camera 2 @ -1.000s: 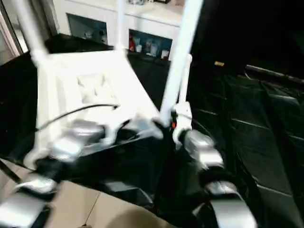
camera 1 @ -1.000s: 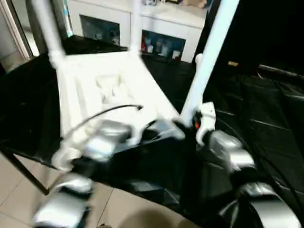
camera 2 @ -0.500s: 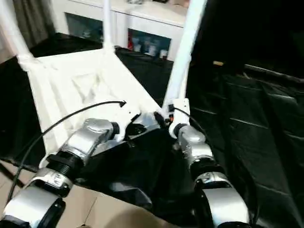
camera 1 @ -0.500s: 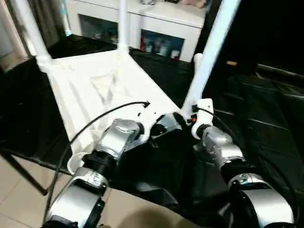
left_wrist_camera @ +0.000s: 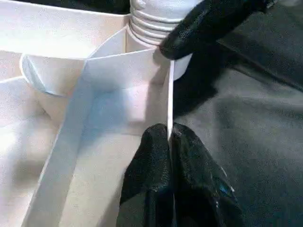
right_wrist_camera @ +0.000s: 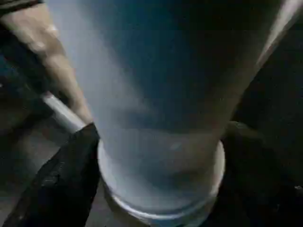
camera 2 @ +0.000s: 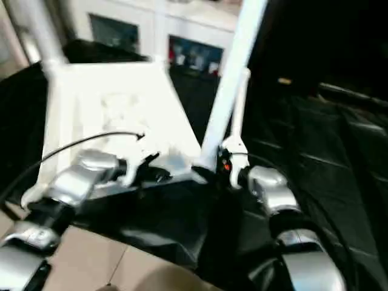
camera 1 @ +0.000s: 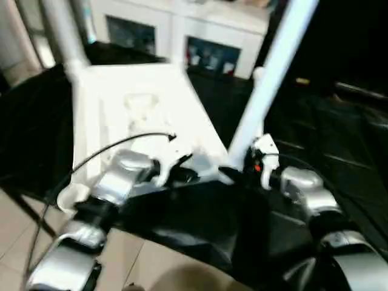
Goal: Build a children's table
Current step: Rotate leg to tighten
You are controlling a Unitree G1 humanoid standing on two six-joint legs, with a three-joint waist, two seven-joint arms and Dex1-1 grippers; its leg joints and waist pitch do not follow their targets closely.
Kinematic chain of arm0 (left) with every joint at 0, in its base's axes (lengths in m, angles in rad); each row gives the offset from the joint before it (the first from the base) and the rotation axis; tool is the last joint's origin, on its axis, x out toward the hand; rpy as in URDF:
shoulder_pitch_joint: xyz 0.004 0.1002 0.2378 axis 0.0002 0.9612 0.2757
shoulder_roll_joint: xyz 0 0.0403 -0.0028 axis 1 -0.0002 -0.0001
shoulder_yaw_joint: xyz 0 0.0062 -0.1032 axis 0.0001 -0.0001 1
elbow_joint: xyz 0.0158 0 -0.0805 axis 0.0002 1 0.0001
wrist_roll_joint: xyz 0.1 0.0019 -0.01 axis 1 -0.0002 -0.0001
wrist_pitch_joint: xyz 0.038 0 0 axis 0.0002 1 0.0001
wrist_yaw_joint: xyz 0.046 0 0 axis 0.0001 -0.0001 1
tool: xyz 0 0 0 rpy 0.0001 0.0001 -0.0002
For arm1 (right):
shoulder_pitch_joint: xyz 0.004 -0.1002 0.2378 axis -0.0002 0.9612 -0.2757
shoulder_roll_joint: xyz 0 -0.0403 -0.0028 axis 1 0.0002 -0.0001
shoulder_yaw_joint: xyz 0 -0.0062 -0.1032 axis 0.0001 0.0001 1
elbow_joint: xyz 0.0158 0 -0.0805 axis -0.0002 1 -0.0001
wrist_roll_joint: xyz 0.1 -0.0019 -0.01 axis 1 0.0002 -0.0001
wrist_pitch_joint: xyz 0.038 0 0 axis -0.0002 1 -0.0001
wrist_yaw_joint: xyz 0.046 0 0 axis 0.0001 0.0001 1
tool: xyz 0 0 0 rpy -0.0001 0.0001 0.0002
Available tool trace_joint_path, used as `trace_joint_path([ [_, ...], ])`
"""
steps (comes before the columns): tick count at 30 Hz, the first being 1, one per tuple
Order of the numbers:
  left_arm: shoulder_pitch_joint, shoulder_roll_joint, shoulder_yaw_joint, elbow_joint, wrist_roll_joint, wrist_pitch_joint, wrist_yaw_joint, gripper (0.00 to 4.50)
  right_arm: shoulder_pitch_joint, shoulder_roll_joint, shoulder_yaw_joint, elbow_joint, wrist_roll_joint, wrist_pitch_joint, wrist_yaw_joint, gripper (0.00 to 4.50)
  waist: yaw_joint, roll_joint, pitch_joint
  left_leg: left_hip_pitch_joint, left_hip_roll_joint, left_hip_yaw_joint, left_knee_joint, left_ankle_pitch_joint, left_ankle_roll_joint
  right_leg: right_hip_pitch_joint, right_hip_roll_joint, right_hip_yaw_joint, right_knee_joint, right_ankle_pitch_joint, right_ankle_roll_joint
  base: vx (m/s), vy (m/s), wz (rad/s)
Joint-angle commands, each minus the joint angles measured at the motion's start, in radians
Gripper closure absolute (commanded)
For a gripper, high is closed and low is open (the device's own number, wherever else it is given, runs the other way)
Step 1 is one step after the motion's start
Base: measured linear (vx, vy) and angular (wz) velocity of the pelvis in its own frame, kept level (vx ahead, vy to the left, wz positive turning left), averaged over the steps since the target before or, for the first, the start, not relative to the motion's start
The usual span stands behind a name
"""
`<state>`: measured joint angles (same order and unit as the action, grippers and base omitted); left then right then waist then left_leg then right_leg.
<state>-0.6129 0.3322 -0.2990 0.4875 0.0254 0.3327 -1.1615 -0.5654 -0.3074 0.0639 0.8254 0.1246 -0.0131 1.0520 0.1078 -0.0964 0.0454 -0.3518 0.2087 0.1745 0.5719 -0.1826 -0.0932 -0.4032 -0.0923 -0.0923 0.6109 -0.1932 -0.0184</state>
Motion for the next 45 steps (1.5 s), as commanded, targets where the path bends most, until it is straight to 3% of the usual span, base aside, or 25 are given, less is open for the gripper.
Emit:
trace_joint_path([
  [1,0.022,-0.013,-0.04,-0.021,-0.043,-0.001,-0.072,4.5,0.011,-0.03,0.013,-0.043,0.016,0.01,0.06,0.54,-0.003,0.003,-0.058,0.003,0.03,0.003,-0.056,-0.094,0.097,0.059,-0.056,0.053,-0.051,-0.039,-0.251,0.0,0.0,0.0],
  [7,0.031,-0.001,-0.038,-0.04,-0.052,0.004,-0.083,4.5,0.018,-0.031,0.011,-0.056,0.021,0.025,0.096,0.98,-0.001,-0.003,-0.056,0.003,0.028,0.003,-0.058,-0.132,0.063,0.058,-0.059,0.054,-0.061,-0.135,-0.226,0.0,0.0,0.0],
  [10,0.037,0.001,-0.034,-0.053,-0.053,0.01,-0.09,4.5,0.028,-0.031,0.015,-0.082,0.03,0.045,0.105,1.09,0.0,-0.001,-0.057,0.002,0.029,0.001,-0.058,-0.119,0.062,0.059,-0.058,0.054,-0.058,-0.124,-0.219,0.0,0.0,0.0],
  [15,0.042,0.002,-0.034,-0.06,-0.054,0.013,-0.091,4.5,0.032,-0.027,0.016,-0.087,0.029,0.051,0.109,1.64,0.001,-0.003,-0.058,0.003,0.028,0.003,-0.055,-0.091,0.073,0.059,-0.058,0.054,-0.053,-0.081,-0.234,0.0,0.0,0.0],
  [18,0.037,-0.013,-0.026,-0.043,-0.042,0.03,-0.044,4.5,0.013,-0.008,0.001,-0.028,-0.001,0.039,-0.004,1.72,0.0,-0.002,-0.057,0.003,0.027,0.003,-0.056,-0.092,0.066,0.057,-0.057,0.054,-0.054,-0.092,-0.232,0.0,0.0,0.0],
  [19,0.026,-0.035,-0.012,-0.012,-0.025,0.037,0.021,4.5,-0.006,0.009,-0.014,0.032,-0.029,0.029,-0.127,1.72,-0.003,-0.002,-0.055,0.003,0.028,0.003,-0.058,-0.115,0.05,0.056,-0.059,0.054,-0.059,-0.135,-0.223,0.0,0.0,0.0],
  [20,0.025,-0.037,-0.011,-0.01,-0.024,0.037,0.026,4.5,-0.007,0.01,-0.015,0.035,-0.03,0.029,-0.135,1.74,-0.007,-0.001,-0.052,0.001,0.027,0.002,-0.061,-0.13,0.04,0.054,-0.059,0.053,-0.062,-0.166,-0.216,0.0,0.0,0.0],
  [21,0.007,-0.073,0.012,0.04,-0.005,0.04,0.123,4.5,-0.025,0.035,-0.036,0.092,-0.043,0.032,-0.271,1.75,-0.011,-0.001,-0.048,0.003,0.026,0.001,-0.064,-0.18,0.019,0.052,-0.06,0.052,-0.075,-0.266,-0.19,0.0,0.0,0.0],
  [22,0.004,-0.078,0.016,0.046,-0.003,0.042,0.137,4.5,-0.027,0.039,-0.039,0.097,-0.043,0.034,-0.285,1.75,-0.015,-0.001,-0.049,0.007,0.025,-0.001,-0.064,-0.213,0.002,0.05,-0.062,0.053,-0.083,-0.339,-0.167,0.0,0.0,0.0],
  [25,-0.03,-0.143,0.06,0.122,0.014,0.072,0.302,4.5,-0.046,0.099,-0.079,0.154,-0.033,0.057,-0.479,1.76,-0.018,-0.004,-0.051,0.004,0.023,-0.003,-0.064,-0.216,0.0,0.049,-0.062,0.052,-0.088,-0.373,-0.136,0.0,0.0,0.0],
  [29,-0.067,-0.213,0.093,0.186,0.025,0.093,0.457,4.5,-0.073,0.189,-0.122,0.215,-0.007,0.079,-0.692,1.76,-0.02,0.0,-0.052,0.004,0.024,-0.005,-0.066,-0.21,-0.009,0.045,-0.061,0.052,-0.086,-0.363,-0.124,0.0,0.0,0.0],
  [33,-0.086,-0.247,0.102,0.218,0.032,0.083,0.516,4.5,-0.096,0.244,-0.124,0.247,-0.006,0.073,-0.755,1.76,-0.02,-0.001,-0.055,0.001,0.023,-0.003,-0.065,-0.203,0.003,0.045,-0.058,0.052,-0.081,-0.297,-0.127,0.0,0.0,0.0],
  [36,-0.096,-0.255,0.069,0.233,0.057,0.05,0.524,4.5,-0.113,0.285,-0.069,0.25,-0.061,0.014,-0.729,1.76,-0.018,-0.002,-0.055,-0.003,0.022,-0.002,-0.064,-0.189,0.011,0.048,-0.059,0.053,-0.079,-0.265,-0.13,0.0,0.0,0.0],
  [37,-0.096,-0.255,0.066,0.233,0.059,0.048,0.524,4.5,-0.113,0.286,-0.066,0.249,-0.064,0.009,-0.725,1.41,-0.018,-0.003,-0.054,-0.003,0.021,-0.001,-0.064,-0.193,0.015,0.049,-0.059,0.052,-0.079,-0.273,-0.128,0.0,0.0,0.0],
  [39,-0.096,-0.251,0.061,0.233,0.062,0.048,0.516,4.5,-0.114,0.292,-0.066,0.246,-0.06,-0.005,-0.696,1.07,-0.017,-0.004,-0.054,-0.001,0.022,-0.001,-0.064,-0.201,0.019,0.047,-0.06,0.052,-0.082,-0.292,-0.123,0.0,0.0,0.0],
  [41,-0.092,-0.238,0.053,0.227,0.065,0.045,0.49,4.5,-0.115,0.289,-0.072,0.234,-0.041,-0.021,-0.627,1.07,-0.019,-0.004,-0.053,-0.005,0.022,-0.003,-0.066,-0.214,0.018,0.049,-0.061,0.052,-0.085,-0.324,-0.115,0.0,0.0,0.0],
  [42,-0.091,-0.237,0.053,0.226,0.065,0.045,0.488,4.5,-0.114,0.288,-0.071,0.233,-0.041,-0.021,-0.624,0.65,-0.021,-0.005,-0.051,-0.006,0.022,-0.005,-0.068,-0.224,0.017,0.049,-0.061,0.05,-0.088,-0.349,-0.106,0.0,0.0,0.0],
  [45,-0.072,-0.207,0.039,0.191,0.047,0.019,0.398,4.5,-0.103,0.235,-0.035,0.191,-0.042,-0.031,-0.485,0.62,-0.023,-0.006,-0.05,-0.005,0.023,-0.006,-0.067,-0.243,0.024,0.047,-0.062,0.05,-0.094,-0.386,-0.099,0.0,0.0,0.0],
])
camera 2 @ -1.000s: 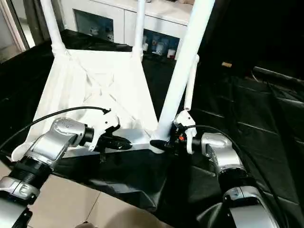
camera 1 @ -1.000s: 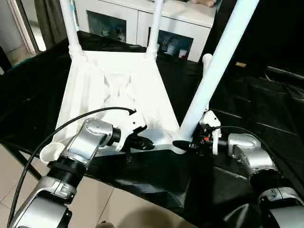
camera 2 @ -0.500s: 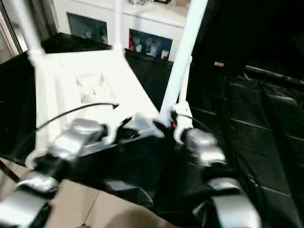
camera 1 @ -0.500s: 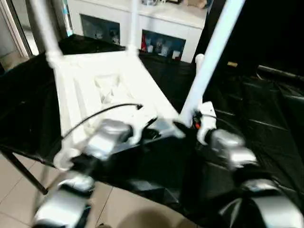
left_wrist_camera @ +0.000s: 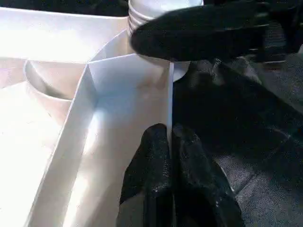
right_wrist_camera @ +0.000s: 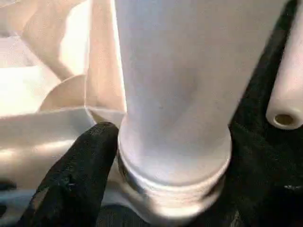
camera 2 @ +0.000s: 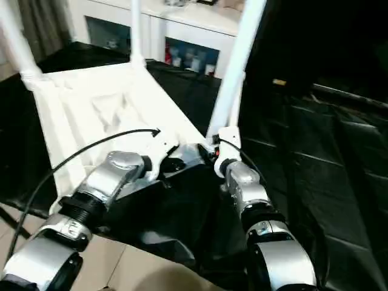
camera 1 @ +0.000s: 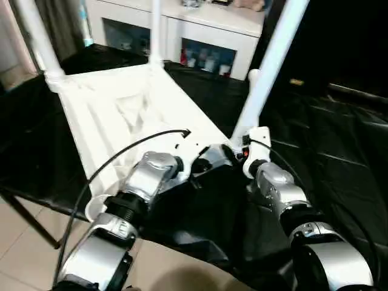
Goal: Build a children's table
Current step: Rotate leg to tighten
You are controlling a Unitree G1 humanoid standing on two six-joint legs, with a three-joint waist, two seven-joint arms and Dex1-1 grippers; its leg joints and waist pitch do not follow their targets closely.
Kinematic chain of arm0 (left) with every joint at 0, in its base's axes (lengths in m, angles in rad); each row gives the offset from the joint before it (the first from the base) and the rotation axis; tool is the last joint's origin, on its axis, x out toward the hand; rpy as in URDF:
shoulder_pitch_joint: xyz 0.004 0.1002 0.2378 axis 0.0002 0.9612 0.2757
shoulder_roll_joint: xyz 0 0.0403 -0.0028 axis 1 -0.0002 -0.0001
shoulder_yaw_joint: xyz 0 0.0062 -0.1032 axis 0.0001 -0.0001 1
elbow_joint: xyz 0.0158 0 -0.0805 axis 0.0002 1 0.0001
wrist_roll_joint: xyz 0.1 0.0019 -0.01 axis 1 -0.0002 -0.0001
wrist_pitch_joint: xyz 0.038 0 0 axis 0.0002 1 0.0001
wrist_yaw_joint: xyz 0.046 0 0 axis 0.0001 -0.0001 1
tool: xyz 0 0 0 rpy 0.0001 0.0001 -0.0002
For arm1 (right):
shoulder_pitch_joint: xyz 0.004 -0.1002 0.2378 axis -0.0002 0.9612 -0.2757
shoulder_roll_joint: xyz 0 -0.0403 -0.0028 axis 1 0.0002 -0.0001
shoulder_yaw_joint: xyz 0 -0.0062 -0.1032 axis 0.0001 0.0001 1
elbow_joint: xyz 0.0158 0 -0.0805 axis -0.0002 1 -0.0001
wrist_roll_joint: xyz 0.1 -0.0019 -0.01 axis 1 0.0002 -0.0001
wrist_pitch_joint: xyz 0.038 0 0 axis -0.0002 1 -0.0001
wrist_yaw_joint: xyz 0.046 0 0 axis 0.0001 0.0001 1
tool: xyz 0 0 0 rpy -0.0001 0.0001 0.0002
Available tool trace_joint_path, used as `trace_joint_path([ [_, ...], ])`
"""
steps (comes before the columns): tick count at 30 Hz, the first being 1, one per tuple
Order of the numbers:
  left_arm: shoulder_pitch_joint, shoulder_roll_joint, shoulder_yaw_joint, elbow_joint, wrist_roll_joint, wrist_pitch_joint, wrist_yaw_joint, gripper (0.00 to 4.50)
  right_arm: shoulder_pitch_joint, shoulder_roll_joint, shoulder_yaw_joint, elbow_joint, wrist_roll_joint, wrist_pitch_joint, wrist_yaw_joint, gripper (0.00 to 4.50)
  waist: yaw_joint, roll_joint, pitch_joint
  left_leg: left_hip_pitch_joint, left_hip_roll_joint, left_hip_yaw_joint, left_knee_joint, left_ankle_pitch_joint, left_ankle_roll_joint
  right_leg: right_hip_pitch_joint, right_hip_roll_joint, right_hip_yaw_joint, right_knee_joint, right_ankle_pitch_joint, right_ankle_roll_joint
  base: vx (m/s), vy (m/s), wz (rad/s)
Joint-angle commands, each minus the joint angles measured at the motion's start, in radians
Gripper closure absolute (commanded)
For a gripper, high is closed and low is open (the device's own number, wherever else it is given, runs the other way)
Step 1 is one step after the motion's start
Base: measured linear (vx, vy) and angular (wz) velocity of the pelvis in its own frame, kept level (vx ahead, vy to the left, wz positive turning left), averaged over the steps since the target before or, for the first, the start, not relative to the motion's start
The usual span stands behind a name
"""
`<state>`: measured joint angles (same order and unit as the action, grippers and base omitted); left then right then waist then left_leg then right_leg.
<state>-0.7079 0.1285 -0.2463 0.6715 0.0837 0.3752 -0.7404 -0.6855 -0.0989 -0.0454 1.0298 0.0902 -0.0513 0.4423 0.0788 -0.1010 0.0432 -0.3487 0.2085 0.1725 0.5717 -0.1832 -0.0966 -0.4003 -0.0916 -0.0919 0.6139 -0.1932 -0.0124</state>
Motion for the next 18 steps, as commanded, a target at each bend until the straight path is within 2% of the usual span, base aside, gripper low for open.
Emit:
trace_joint_path([
  [1,0.025,-0.001,-0.015,0.004,-0.013,-0.028,-0.03,4.5,0.018,0.022,0.076,-0.016,-0.007,0.006,0.135,0.62,0.006,-0.002,-0.048,-0.008,0.024,-0.004,-0.067,-0.237,0.031,0.044,-0.063,0.05,-0.097,-0.382,-0.107,0.0,0.0,0.0],
  [3,0.046,0.027,-0.024,-0.038,-0.039,-0.094,-0.124,4.5,0.034,-0.047,0.085,-0.054,0.005,0.0,0.265,0.62,0.008,-0.002,-0.048,-0.007,0.025,-0.003,-0.066,-0.226,0.038,0.044,-0.063,0.051,-0.097,-0.37,-0.116,0.0,0.0,0.0],
  [6,0.058,0.047,-0.032,-0.066,-0.056,-0.104,-0.187,4.5,0.041,-0.086,0.077,-0.073,0.017,-0.001,0.328,0.62,0.01,-0.003,-0.05,-0.009,0.027,-0.002,-0.065,-0.195,0.051,0.046,-0.062,0.051,-0.088,-0.314,-0.14,0.0,0.0,0.0],
  [7,0.068,0.066,-0.04,-0.093,-0.072,-0.108,-0.246,4.5,0.047,-0.116,0.069,-0.089,0.027,0.003,0.383,0.62,0.012,0.0,-0.053,-0.008,0.028,0.0,-0.062,-0.174,0.058,0.049,-0.062,0.052,-0.082,-0.263,-0.164,0.0,0.0,0.0],
  [8,0.077,0.08,-0.047,-0.114,-0.085,-0.115,-0.292,4.5,0.054,-0.137,0.071,-0.106,0.032,0.005,0.431,0.62,0.014,0.0,-0.052,-0.008,0.028,0.0,-0.061,-0.163,0.063,0.049,-0.061,0.053,-0.08,-0.243,-0.171,0.0,0.0,0.0],
  [12,0.1,0.126,-0.062,-0.17,-0.119,-0.104,-0.402,4.5,0.092,-0.206,0.114,-0.171,0.023,-0.001,0.582,0.62,0.025,0.008,-0.054,0.001,0.03,0.006,-0.056,-0.115,0.09,0.047,-0.057,0.054,-0.064,-0.114,-0.23,0.0,0.0,0.0],
  [15,0.111,0.151,-0.065,-0.187,-0.122,-0.099,-0.445,4.5,0.113,-0.237,0.135,-0.206,0.026,0.01,0.662,0.62,0.027,0.008,-0.054,-0.004,0.03,0.005,-0.056,-0.102,0.096,0.053,-0.057,0.053,-0.059,-0.092,-0.237,0.0,0.0,0.0],
  [16,0.118,0.16,-0.065,-0.198,-0.126,-0.095,-0.462,4.5,0.119,-0.242,0.14,-0.218,0.028,0.014,0.683,0.62,0.028,0.003,-0.053,-0.003,0.03,0.006,-0.057,-0.116,0.093,0.053,-0.058,0.053,-0.062,-0.111,-0.235,0.0,0.0,0.0],
  [18,0.129,0.175,-0.065,-0.218,-0.133,-0.085,-0.49,4.5,0.128,-0.25,0.146,-0.235,0.03,0.02,0.711,0.62,0.03,0.004,-0.052,-0.004,0.03,0.005,-0.058,-0.127,0.087,0.054,-0.06,0.054,-0.064,-0.134,-0.228,0.0,0.0,0.0],
])
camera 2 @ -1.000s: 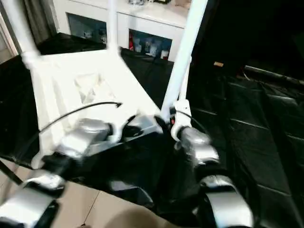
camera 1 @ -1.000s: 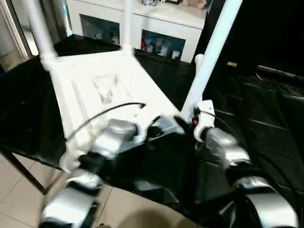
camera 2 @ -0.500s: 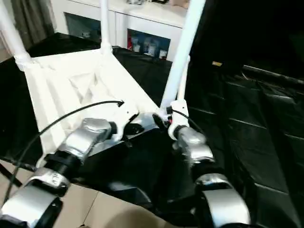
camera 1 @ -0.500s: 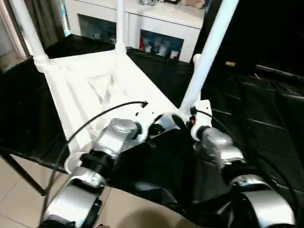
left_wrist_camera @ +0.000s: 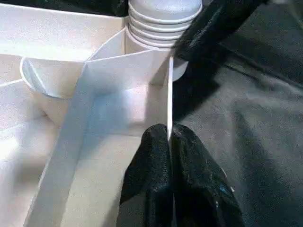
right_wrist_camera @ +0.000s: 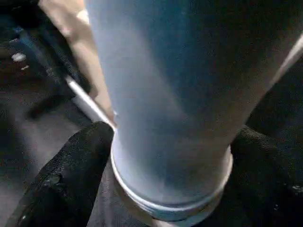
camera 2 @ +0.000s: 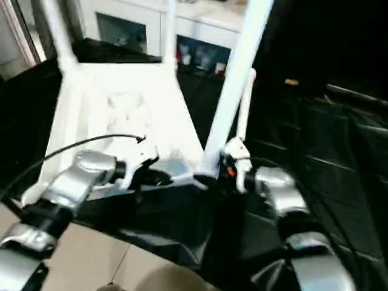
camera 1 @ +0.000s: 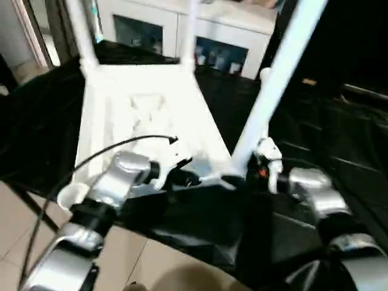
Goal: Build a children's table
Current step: Rotate leg to tighten
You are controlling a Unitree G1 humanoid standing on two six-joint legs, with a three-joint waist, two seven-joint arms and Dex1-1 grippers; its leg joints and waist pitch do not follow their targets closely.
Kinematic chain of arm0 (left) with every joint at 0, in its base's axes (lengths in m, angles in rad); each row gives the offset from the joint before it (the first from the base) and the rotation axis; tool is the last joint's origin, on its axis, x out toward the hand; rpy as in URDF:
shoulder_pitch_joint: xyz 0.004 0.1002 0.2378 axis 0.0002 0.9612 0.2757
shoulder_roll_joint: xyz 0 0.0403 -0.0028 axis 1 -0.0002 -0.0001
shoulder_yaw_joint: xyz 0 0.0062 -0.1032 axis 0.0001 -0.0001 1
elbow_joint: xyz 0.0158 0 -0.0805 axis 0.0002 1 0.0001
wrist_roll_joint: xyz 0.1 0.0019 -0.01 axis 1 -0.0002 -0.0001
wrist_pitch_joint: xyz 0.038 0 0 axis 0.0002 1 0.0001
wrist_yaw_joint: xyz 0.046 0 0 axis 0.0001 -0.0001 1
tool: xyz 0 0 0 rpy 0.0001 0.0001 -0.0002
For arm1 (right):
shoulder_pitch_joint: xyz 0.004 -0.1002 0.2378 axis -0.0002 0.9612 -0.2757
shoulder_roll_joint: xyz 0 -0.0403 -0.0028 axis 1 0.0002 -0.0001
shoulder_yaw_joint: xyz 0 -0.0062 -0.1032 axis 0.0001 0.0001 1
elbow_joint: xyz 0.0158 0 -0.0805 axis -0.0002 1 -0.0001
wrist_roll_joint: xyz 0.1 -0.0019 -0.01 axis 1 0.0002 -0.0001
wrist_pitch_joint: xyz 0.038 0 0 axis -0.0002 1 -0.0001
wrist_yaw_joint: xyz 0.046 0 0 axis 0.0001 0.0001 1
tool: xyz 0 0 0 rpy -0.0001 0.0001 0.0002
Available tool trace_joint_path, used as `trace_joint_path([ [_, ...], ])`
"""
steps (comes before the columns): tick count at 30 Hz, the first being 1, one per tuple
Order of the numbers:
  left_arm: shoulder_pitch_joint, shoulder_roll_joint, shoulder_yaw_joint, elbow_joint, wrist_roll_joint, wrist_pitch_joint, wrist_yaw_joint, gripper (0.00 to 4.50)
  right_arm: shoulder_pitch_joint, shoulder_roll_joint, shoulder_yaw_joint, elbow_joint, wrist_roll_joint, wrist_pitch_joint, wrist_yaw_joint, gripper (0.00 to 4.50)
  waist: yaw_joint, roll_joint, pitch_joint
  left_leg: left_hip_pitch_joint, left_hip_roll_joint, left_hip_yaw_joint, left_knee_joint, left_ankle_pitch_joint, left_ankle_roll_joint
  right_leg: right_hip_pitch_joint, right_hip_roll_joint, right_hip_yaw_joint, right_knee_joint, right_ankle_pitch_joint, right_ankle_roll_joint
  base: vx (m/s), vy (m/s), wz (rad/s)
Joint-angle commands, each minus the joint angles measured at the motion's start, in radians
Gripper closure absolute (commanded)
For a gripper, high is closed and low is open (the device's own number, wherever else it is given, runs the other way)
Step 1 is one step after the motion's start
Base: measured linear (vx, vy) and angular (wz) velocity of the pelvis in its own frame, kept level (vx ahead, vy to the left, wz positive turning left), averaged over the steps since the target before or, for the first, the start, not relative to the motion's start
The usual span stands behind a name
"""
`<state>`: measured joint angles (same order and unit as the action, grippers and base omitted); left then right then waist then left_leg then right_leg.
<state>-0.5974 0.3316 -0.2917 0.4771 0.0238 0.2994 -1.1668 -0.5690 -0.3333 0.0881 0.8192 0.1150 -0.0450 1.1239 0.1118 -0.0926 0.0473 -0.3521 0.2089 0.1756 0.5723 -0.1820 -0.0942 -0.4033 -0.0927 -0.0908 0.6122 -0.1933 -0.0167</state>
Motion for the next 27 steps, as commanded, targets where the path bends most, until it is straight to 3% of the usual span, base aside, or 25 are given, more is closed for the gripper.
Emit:
trace_joint_path([
  [1,0.019,-0.027,-0.019,-0.025,-0.074,-0.008,-0.065,4.5,0.012,-0.015,0.012,-0.025,0.006,0.014,0.03,0.8,-0.002,-0.003,-0.056,0.001,0.029,0.002,-0.059,-0.128,0.081,0.055,-0.059,0.053,-0.063,-0.142,-0.222,0.0,0.0,0.0],
  [13,0.034,-0.017,-0.016,-0.043,-0.072,0.007,-0.085,4.5,0.037,-0.013,0.012,-0.065,0.02,0.044,0.061,1.66,-0.002,-0.004,-0.058,0.002,0.027,0.002,-0.057,-0.11,0.076,0.056,-0.057,0.053,-0.059,-0.122,-0.221,0.0,0.0,0.0],
  [17,0.021,-0.037,-0.014,-0.007,-0.034,-0.002,-0.009,4.5,0.012,0.027,-0.024,0.025,-0.016,0.039,-0.128,1.72,-0.004,-0.002,-0.057,0.002,0.027,0.002,-0.059,-0.127,0.061,0.055,-0.058,0.053,-0.063,-0.158,-0.213,0.0,0.0,0.0],
  [20,0.003,-0.062,-0.006,0.032,-0.005,0.009,0.073,4.5,-0.007,0.059,-0.046,0.082,-0.034,0.042,-0.278,1.75,-0.015,0.0,-0.048,0.005,0.026,-0.001,-0.067,-0.205,0.018,0.049,-0.061,0.051,-0.083,-0.318,-0.17,0.0,0.0,0.0],
  [21,-0.017,-0.091,0.011,0.078,0.018,0.02,0.168,4.5,-0.017,0.093,-0.069,0.113,-0.034,0.052,-0.391,1.75,-0.019,-0.001,-0.051,0.005,0.026,-0.004,-0.066,-0.23,0.006,0.049,-0.063,0.051,-0.087,-0.371,-0.152,0.0,0.0,0.0],
  [22,-0.017,-0.091,0.011,0.078,0.018,0.02,0.168,4.5,-0.017,0.093,-0.069,0.113,-0.034,0.052,-0.391,1.75,-0.023,0.0,-0.05,0.006,0.026,-0.004,-0.068,-0.234,0.002,0.046,-0.062,0.052,-0.091,-0.384,-0.141,0.0,0.0,0.0],
  [24,-0.052,-0.147,0.047,0.154,0.042,0.043,0.334,4.5,-0.04,0.162,-0.113,0.163,-0.022,0.071,-0.594,1.76,-0.024,0.001,-0.051,0.007,0.025,-0.005,-0.068,-0.235,-0.001,0.044,-0.061,0.052,-0.091,-0.385,-0.134,0.0,0.0,0.0],
  [27,-0.075,-0.179,0.055,0.198,0.06,0.056,0.423,4.5,-0.064,0.223,-0.148,0.206,0.001,0.087,-0.737,1.76,-0.027,0.0,-0.053,0.003,0.024,-0.007,-0.069,-0.235,-0.013,0.044,-0.062,0.05,-0.092,-0.405,-0.115,0.0,0.0,0.0],
])
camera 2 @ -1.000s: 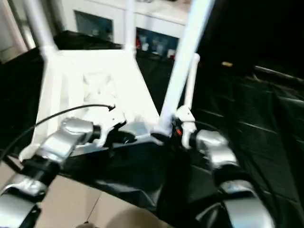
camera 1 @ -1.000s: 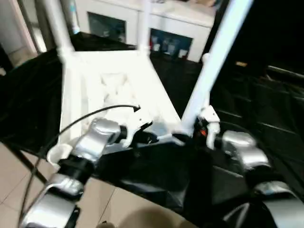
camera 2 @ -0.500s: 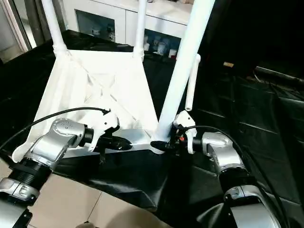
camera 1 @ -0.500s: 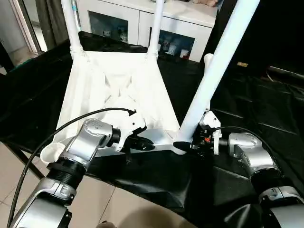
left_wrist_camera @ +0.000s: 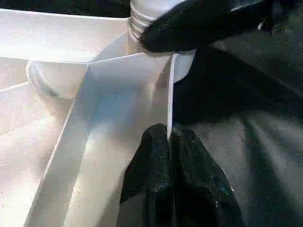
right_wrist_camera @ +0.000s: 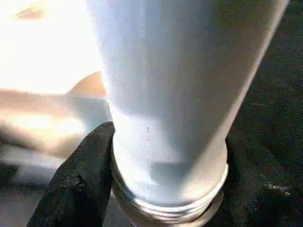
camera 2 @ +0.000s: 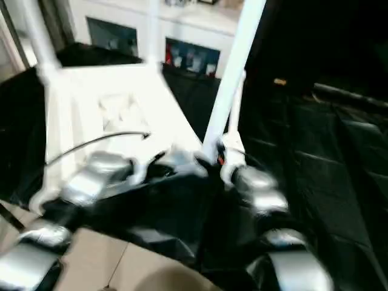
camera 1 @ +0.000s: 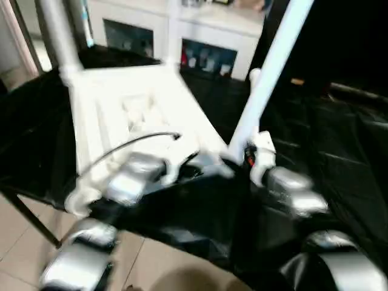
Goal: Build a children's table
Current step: Rotate leg to tighten
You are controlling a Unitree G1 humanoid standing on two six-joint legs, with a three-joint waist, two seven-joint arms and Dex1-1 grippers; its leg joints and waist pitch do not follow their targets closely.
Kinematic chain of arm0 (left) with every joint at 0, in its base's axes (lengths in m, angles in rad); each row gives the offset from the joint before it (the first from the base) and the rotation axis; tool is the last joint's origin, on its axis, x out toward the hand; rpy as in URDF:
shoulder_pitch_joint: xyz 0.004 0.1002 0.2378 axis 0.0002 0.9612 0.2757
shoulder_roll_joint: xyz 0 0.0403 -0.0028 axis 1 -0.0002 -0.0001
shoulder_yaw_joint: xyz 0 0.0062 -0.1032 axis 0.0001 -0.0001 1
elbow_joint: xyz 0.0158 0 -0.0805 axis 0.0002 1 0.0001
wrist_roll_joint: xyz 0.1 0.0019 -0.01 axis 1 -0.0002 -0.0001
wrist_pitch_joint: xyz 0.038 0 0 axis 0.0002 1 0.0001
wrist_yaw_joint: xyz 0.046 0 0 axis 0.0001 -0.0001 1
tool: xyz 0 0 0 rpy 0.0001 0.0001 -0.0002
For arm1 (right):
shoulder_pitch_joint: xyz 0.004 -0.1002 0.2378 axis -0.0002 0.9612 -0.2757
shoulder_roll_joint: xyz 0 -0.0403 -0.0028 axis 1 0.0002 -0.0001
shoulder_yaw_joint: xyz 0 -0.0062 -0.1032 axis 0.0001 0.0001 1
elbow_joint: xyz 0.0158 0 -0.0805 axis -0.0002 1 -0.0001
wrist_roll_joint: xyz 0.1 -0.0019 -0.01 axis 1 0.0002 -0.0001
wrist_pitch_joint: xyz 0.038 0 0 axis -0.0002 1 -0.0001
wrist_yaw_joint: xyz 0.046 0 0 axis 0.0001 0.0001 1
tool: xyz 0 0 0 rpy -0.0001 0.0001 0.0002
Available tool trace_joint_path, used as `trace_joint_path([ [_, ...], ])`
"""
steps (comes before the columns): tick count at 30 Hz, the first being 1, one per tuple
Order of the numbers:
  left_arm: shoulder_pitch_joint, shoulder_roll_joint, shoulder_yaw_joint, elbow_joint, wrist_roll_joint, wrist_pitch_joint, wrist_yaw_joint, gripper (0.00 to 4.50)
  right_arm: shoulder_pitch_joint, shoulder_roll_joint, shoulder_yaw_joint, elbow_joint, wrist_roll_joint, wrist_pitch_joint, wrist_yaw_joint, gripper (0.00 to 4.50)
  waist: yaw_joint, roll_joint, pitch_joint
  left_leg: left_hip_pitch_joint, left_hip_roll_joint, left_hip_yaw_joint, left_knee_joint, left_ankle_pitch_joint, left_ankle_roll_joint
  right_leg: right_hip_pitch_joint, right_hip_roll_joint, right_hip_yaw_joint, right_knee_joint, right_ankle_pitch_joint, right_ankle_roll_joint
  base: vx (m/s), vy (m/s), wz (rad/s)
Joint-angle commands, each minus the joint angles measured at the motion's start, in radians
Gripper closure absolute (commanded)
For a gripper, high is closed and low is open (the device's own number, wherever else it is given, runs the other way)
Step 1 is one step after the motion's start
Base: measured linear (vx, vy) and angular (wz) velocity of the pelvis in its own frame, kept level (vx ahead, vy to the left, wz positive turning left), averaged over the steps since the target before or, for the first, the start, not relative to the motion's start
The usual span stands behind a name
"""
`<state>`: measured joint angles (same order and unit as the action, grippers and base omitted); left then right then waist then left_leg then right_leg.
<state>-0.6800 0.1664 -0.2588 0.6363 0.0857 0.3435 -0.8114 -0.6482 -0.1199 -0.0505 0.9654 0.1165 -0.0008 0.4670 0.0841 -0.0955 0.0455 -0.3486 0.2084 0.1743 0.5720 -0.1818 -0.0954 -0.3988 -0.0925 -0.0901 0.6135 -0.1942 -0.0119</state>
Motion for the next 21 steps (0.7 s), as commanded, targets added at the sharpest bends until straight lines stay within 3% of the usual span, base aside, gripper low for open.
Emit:
trace_joint_path([
  [1,-0.004,-0.023,0.017,0.059,0.016,0.009,0.108,4.5,0.005,0.037,-0.024,0.074,0.014,0.046,-0.124,1.76,0.0,0.005,-0.05,0.004,0.024,-0.005,-0.068,-0.249,-0.011,0.033,-0.061,0.05,-0.096,-0.404,-0.116,0.0,0.0,0.0],
  [5,-0.027,-0.044,0.002,0.099,0.047,-0.013,0.16,4.5,-0.02,0.104,-0.046,0.107,0.032,0.038,-0.209,1.76,0.001,0.006,-0.054,-0.001,0.025,-0.005,-0.07,-0.236,-0.008,0.037,-0.058,0.051,-0.087,-0.321,-0.123,0.0,0.0,0.0],
  [10,-0.029,-0.065,0.007,0.103,0.023,-0.029,0.131,4.5,-0.039,0.137,-0.008,0.117,-0.016,0.002,-0.195,1.76,0.002,0.002,-0.054,-0.003,0.023,-0.004,-0.07,-0.241,-0.001,0.041,-0.059,0.051,-0.086,-0.304,-0.126,0.0,0.0,0.0],
  [11,-0.024,-0.061,0.003,0.096,0.017,-0.042,0.11,4.5,-0.035,0.136,-0.013,0.107,-0.004,-0.012,-0.156,1.41,0.003,0.002,-0.053,-0.002,0.024,-0.004,-0.07,-0.245,0.0,0.039,-0.06,0.051,-0.088,-0.313,-0.124,0.0,0.0,0.0],
  [13,-0.014,-0.053,0.001,0.086,0.005,-0.054,0.074,4.5,-0.029,0.126,-0.015,0.091,0.008,-0.03,-0.089,1.06,0.003,0.001,-0.055,-0.005,0.024,-0.003,-0.069,-0.236,0.008,0.042,-0.06,0.052,-0.088,-0.308,-0.122,0.0,0.0,0.0],
  [18,0.001,-0.029,-0.003,0.067,-0.007,-0.062,0.016,4.5,-0.013,0.083,0.022,0.056,-0.007,-0.036,0.014,0.84,0.005,0.001,-0.053,-0.006,0.024,-0.002,-0.068,-0.212,0.027,0.045,-0.06,0.052,-0.086,-0.28,-0.143,0.0,0.0,0.0],
  [21,0.022,0.012,-0.011,0.031,-0.029,-0.094,-0.086,4.5,0.016,0.0,0.049,-0.01,-0.006,-0.034,0.202,0.84,0.007,0.003,-0.054,-0.008,0.025,-0.003,-0.067,-0.202,0.039,0.05,-0.059,0.051,-0.084,-0.263,-0.152,0.0,0.0,0.0],
])
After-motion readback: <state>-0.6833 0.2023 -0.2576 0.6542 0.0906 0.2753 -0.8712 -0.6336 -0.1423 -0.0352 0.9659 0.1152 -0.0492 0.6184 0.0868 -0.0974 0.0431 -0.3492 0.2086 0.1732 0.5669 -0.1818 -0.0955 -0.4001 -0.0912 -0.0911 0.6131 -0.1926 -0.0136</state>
